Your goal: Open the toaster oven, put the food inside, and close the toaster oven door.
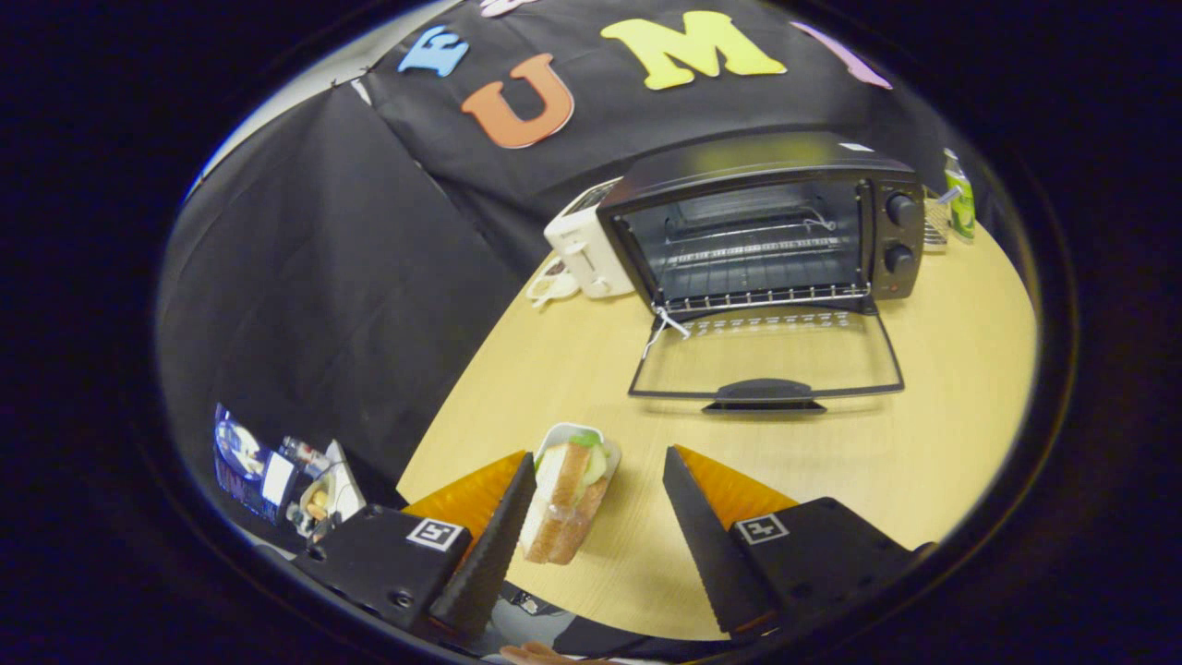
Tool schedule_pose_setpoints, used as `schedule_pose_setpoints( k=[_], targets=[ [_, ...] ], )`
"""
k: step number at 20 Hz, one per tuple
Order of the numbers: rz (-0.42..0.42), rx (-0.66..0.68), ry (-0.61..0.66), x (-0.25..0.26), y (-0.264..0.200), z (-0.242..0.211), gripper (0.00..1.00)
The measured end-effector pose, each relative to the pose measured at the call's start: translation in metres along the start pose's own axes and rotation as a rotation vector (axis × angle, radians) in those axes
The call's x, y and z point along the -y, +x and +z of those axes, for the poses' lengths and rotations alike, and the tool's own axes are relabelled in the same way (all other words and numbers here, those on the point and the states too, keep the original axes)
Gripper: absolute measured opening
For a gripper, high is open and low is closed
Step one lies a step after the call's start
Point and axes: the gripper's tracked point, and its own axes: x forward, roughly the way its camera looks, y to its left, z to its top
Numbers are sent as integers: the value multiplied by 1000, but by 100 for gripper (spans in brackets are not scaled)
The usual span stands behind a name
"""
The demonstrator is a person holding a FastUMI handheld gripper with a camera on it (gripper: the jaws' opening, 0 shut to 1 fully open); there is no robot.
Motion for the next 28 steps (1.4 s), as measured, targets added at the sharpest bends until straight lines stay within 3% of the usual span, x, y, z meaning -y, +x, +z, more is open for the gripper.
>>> schedule_pose_setpoints(
  k=[6,13,20,25,28],
  targets=[
    [-16,-96,-62,-4,21,-27,88],
    [163,-199,145,-25,34,-39,81],
    [207,-263,315,-18,45,-45,47],
    [227,-230,313,-20,35,-35,39],
    [283,-196,291,-30,21,-25,39]
  ],
)
